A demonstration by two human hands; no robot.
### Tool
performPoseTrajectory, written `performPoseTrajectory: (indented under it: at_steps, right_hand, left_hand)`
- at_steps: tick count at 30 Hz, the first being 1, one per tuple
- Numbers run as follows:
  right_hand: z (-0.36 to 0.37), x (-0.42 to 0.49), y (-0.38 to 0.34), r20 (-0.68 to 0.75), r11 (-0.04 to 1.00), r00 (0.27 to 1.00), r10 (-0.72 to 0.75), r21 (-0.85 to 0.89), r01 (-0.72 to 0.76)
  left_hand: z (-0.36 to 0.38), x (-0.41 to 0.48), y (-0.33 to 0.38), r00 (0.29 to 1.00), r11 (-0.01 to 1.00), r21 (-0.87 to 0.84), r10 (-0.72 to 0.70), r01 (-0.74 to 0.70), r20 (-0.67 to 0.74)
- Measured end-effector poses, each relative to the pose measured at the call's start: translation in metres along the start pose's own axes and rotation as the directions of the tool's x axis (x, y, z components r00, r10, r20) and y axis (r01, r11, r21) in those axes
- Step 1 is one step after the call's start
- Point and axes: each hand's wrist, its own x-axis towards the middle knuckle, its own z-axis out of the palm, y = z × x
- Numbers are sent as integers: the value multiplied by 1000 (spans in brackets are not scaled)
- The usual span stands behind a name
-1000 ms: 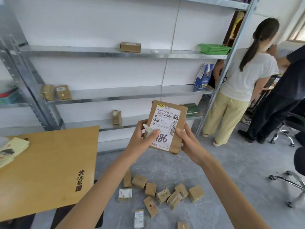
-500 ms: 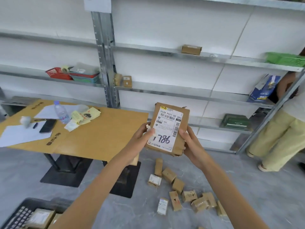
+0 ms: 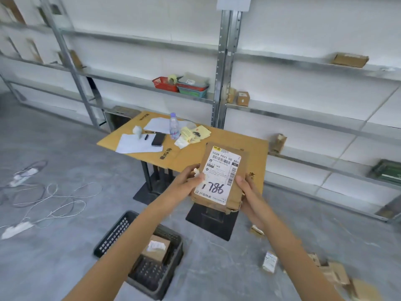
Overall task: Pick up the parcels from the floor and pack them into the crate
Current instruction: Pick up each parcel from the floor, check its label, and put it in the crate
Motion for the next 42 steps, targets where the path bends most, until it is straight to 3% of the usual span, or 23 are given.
performPoseTrajectory:
  at_steps: [6, 16, 20, 24, 29, 33, 37, 42]
  right_hand:
    - [91, 11, 39, 84, 999, 995, 51, 2, -51]
    - [160, 65, 78, 190, 978, 976, 109, -197, -71]
    - [178, 114, 97, 144, 975, 980, 137, -195, -107]
    - [204, 167, 116, -23, 969, 984, 176, -171, -177]
    - [224, 212, 154, -119, 933, 952, 283, -198, -302]
    - [239, 237, 208, -112, 915, 916, 384, -86, -394]
    - [239, 269, 280, -239, 893, 863, 445, 44, -448]
    - [220, 307, 408, -334, 816, 761, 557, 45, -577]
  left_hand:
    - [-91, -35, -28, 997, 1000, 16, -26, 27, -78]
    - [-181, 1, -50, 991, 998, 62, 3, 5, -133]
    - [-218, 42, -71, 986, 997, 55, -41, 50, -162]
    - [-253, 83, -95, 956, 990, -78, -131, 114, -263]
    - [-294, 122, -135, 887, 959, -219, -253, 178, -388]
    - [-319, 147, -183, 863, 915, -267, -381, 302, -331]
    - [-348, 177, -264, 839, 867, -138, -498, 479, -219]
    - [-379, 217, -407, 806, 762, 283, -586, 582, -80]
